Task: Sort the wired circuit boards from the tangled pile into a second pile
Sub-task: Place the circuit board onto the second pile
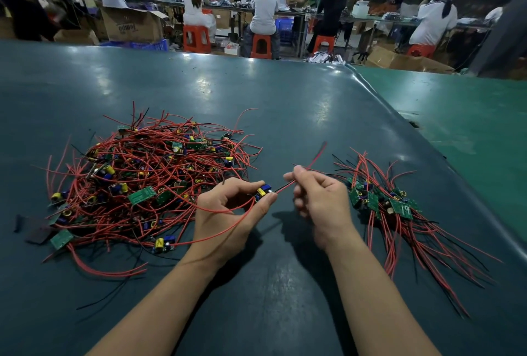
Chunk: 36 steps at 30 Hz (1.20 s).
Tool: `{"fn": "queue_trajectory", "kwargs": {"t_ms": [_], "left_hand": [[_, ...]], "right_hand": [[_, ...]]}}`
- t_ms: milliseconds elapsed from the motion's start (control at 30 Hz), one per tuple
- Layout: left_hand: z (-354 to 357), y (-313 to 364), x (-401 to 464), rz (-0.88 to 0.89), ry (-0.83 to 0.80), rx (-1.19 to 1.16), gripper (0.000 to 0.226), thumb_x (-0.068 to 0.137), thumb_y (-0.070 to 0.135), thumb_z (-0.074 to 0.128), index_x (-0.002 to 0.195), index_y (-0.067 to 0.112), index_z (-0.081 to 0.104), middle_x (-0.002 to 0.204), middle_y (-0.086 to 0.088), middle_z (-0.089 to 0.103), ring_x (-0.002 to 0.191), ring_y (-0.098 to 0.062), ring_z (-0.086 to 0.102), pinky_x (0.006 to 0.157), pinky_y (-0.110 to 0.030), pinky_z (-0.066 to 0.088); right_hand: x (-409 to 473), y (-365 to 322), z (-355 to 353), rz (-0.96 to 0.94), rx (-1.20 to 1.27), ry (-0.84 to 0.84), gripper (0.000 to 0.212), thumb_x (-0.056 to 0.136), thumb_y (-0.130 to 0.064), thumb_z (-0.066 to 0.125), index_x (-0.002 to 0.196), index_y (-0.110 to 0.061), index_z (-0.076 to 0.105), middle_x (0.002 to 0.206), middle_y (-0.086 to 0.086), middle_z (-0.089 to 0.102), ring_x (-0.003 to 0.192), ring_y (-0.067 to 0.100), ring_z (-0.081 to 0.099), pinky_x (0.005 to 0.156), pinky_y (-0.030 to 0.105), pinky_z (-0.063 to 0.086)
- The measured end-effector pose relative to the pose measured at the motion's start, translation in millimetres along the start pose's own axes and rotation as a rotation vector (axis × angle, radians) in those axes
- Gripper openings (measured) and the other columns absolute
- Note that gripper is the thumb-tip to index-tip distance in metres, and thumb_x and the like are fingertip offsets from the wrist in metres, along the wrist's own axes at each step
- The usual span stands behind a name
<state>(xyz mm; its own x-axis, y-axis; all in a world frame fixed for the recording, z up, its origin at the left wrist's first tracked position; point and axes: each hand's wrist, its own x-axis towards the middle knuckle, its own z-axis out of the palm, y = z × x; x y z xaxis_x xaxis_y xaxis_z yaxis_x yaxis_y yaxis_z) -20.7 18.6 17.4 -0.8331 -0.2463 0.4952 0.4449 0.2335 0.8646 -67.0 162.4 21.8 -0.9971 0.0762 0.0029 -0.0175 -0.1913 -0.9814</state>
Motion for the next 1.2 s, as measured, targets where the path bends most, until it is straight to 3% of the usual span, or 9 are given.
{"fn": "queue_trajectory", "kwargs": {"t_ms": [167, 300, 367, 467, 567, 633, 800, 967, 1200], "left_hand": [[-2, -2, -5, 0.092, -0.030, 0.054, 0.018, 0.076, 0.019, 0.085, 0.091, 0.018, 0.076, 0.080, 0.000, 0.073, 0.069, -0.020, 0.070, 0.073, -0.040, 0.058], [3, -5, -3, 0.108, 0.043, 0.000, 0.019, 0.076, 0.011, 0.084, 0.093, 0.010, 0.075, 0.085, 0.000, 0.073, 0.071, -0.015, 0.070, 0.070, -0.022, 0.056], [3, -6, -1, 0.134, 0.078, -0.075, 0.019, 0.076, 0.003, 0.081, 0.090, -0.001, 0.070, 0.096, -0.007, 0.072, 0.081, -0.015, 0.071, 0.074, -0.021, 0.055], [2, -14, 4, 0.165, 0.049, -0.136, 0.023, 0.074, 0.001, 0.079, 0.082, -0.005, 0.058, 0.103, -0.019, 0.069, 0.092, -0.029, 0.070, 0.081, -0.034, 0.057], [0, -12, 15, -0.164, 0.015, -0.225, 0.063, 0.051, 0.035, 0.097, 0.081, -0.001, 0.054, 0.071, -0.005, 0.071, 0.068, -0.021, 0.068, 0.069, -0.027, 0.056], [-3, -10, 13, -0.160, 0.063, -0.314, 0.053, 0.062, 0.033, 0.086, 0.083, -0.001, 0.051, 0.060, -0.008, 0.065, 0.048, -0.017, 0.062, 0.050, -0.024, 0.052], [-8, -2, 14, -0.420, -0.021, -0.691, 0.053, 0.063, 0.052, 0.072, 0.088, 0.006, 0.061, 0.042, 0.002, 0.044, 0.031, -0.005, 0.034, 0.042, -0.020, 0.024], [-1, 0, 9, -0.410, -0.147, -0.443, 0.035, 0.072, 0.039, 0.066, 0.082, 0.005, 0.066, 0.041, 0.006, 0.046, 0.028, -0.004, 0.036, 0.036, -0.013, 0.025], [-1, -2, 5, -0.488, -0.309, -0.393, 0.027, 0.075, 0.038, 0.066, 0.083, 0.012, 0.073, 0.051, -0.003, 0.047, 0.030, -0.003, 0.038, 0.030, -0.012, 0.025]], "right_hand": [[13, -12, -19, 0.104, 0.419, 0.263, 0.030, 0.100, -0.015, 0.051, 0.073, -0.006, 0.060, 0.046, -0.007, 0.041, 0.034, 0.003, 0.034, 0.031, 0.014, 0.022], [12, -8, -14, 0.274, 0.580, 0.231, 0.031, 0.098, -0.013, 0.044, 0.067, -0.014, 0.045, 0.038, -0.010, 0.029, 0.028, 0.003, 0.027, 0.027, 0.013, 0.017], [12, -3, -11, 0.260, 0.398, 0.234, 0.032, 0.099, -0.015, 0.047, 0.067, -0.012, 0.050, 0.039, -0.008, 0.033, 0.030, 0.004, 0.030, 0.029, 0.013, 0.020], [8, 4, -8, 0.021, -0.207, 0.290, 0.020, 0.096, -0.026, 0.060, 0.083, -0.010, 0.063, 0.051, -0.004, 0.049, 0.045, 0.012, 0.046, 0.046, 0.022, 0.036], [2, 9, -9, -0.196, -0.677, 0.259, 0.023, 0.088, -0.040, 0.068, 0.103, -0.024, 0.061, 0.069, -0.003, 0.057, 0.066, 0.010, 0.055, 0.063, 0.022, 0.040], [-1, 8, -7, -0.229, -0.888, 0.222, 0.021, 0.089, -0.044, 0.065, 0.097, -0.025, 0.069, 0.086, -0.001, 0.061, 0.079, 0.017, 0.057, 0.070, 0.027, 0.041], [0, 0, -6, -0.270, -0.499, 0.223, 0.013, 0.094, -0.025, 0.062, 0.084, -0.020, 0.068, 0.072, -0.007, 0.063, 0.064, 0.010, 0.055, 0.064, 0.022, 0.042], [-14, -8, 6, 0.121, -0.032, -0.370, 0.052, 0.079, -0.060, 0.058, 0.090, -0.014, 0.077, 0.055, -0.005, 0.046, 0.043, 0.005, 0.034, 0.042, 0.014, 0.021], [-14, -4, 6, 0.090, 0.017, -0.336, 0.021, 0.094, -0.022, 0.061, 0.088, -0.011, 0.077, 0.045, -0.011, 0.037, 0.039, 0.005, 0.022, 0.039, 0.015, 0.018]]}}
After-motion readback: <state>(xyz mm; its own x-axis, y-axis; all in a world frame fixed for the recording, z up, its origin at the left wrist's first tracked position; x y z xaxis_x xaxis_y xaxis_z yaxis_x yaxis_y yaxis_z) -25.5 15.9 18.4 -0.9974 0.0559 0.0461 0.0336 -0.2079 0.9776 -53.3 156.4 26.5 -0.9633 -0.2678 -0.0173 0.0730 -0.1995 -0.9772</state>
